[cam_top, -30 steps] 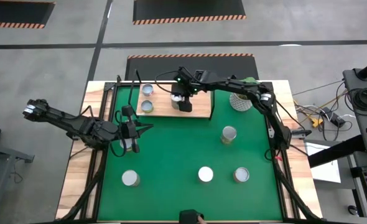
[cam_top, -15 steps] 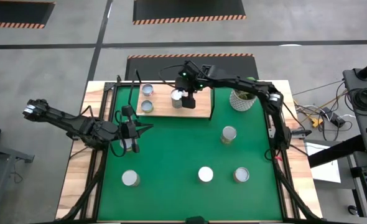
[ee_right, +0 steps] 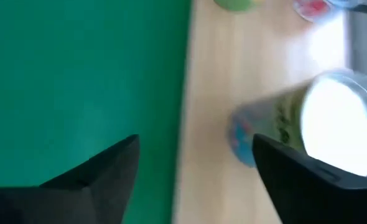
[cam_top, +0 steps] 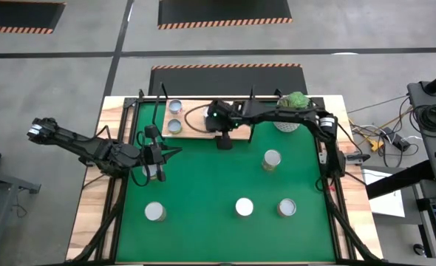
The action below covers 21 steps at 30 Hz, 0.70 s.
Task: Pick and place cans onto a shelf
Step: Put the canned cherries on the shelf
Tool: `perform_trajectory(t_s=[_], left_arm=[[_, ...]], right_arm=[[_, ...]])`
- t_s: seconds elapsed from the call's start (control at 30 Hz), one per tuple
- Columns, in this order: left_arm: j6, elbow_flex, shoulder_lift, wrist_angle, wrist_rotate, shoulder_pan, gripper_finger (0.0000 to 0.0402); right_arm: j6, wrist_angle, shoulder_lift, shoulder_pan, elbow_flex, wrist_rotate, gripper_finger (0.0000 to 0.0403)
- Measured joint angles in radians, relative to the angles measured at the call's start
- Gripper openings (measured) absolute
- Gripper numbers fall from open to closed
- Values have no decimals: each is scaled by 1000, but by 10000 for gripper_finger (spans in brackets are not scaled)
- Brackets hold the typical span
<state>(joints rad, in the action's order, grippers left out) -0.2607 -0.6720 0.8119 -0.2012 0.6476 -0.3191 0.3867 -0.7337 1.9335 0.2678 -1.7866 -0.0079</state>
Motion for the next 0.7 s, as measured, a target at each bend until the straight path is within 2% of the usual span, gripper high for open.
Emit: perform_trajectory(t_s=[0.07,0.37,0.43,0.7], left_arm=[[0,0,0,0,0,0,0],[-2,0,0,0,0,0,0],[-3,0,0,0,0,0,0],[-3,0,0,0,0,0,0]], right_arm=[[14,41,0,-6,35,46,244],[42,173,0,7,101,111,34],[55,201,0,15,110,115,16],[58,248,0,76,113,115,13]])
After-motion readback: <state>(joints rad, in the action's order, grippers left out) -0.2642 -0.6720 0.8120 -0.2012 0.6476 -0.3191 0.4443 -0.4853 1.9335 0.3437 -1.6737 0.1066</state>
